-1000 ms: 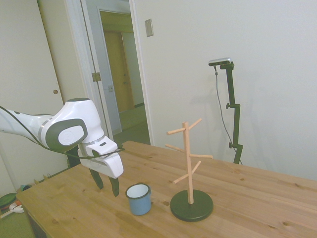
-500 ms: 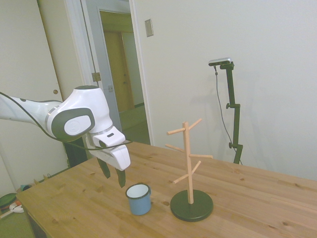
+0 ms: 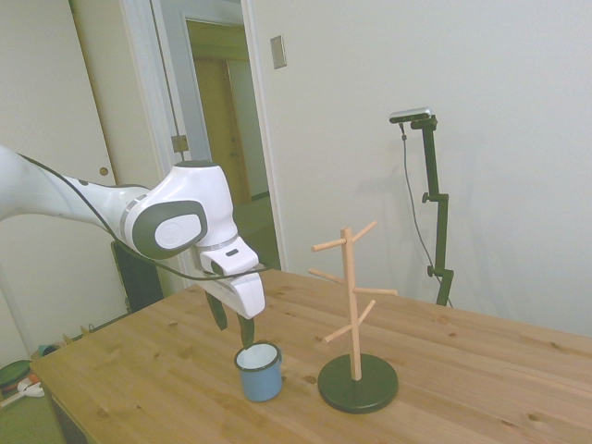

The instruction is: Hang the mug

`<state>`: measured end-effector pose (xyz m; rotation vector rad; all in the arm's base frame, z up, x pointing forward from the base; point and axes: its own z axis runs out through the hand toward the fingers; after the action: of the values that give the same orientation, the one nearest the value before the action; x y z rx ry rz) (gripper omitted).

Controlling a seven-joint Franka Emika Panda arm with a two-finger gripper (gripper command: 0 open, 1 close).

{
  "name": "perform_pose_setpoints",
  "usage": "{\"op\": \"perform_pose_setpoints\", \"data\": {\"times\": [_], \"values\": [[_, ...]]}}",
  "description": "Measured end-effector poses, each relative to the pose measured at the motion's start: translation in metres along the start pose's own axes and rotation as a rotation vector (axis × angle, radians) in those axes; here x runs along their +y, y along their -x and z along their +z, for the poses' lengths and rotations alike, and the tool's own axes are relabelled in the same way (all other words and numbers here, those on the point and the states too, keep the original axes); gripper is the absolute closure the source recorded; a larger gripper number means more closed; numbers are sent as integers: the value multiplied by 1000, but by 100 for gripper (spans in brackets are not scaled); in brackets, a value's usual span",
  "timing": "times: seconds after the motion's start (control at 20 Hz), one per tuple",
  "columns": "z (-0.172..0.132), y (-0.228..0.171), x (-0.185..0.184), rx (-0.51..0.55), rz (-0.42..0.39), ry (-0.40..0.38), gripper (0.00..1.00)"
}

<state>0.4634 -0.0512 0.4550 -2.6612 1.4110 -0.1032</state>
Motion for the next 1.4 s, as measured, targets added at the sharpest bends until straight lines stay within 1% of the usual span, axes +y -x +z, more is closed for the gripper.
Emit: {"op": "perform_pose_setpoints", "data": {"times": [0.45,0.7,0.75,1.4], "values": [[17,-12,6,-22,32,24,0],[41,-19,2,-26,42,38,0],[45,-20,2,-26,43,41,100],[57,-18,2,-24,39,53,100]]}}
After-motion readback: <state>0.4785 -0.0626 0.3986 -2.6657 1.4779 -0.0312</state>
